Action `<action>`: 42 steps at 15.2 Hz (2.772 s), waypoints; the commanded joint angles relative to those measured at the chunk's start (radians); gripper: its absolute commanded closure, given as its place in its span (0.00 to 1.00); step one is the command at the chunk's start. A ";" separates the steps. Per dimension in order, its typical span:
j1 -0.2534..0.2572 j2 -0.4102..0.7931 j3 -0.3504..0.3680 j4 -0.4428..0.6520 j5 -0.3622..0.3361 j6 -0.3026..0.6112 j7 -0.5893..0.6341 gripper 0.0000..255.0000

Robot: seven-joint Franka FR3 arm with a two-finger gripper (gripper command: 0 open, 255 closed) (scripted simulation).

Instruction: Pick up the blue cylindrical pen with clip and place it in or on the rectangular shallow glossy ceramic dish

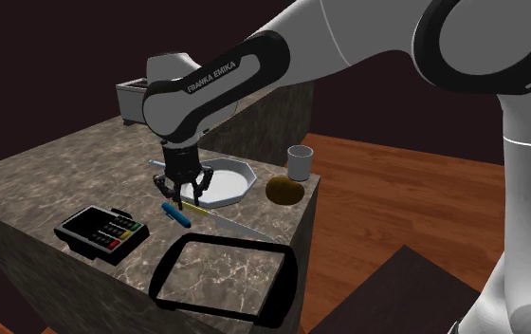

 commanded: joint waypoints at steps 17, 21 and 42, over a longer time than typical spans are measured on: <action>0.125 0.393 -0.048 0.415 -0.279 -0.112 -0.245 0.00; 0.125 0.393 -0.048 0.415 -0.279 -0.112 -0.245 0.00; 0.124 0.344 -0.038 0.454 -0.264 -0.198 -0.263 1.00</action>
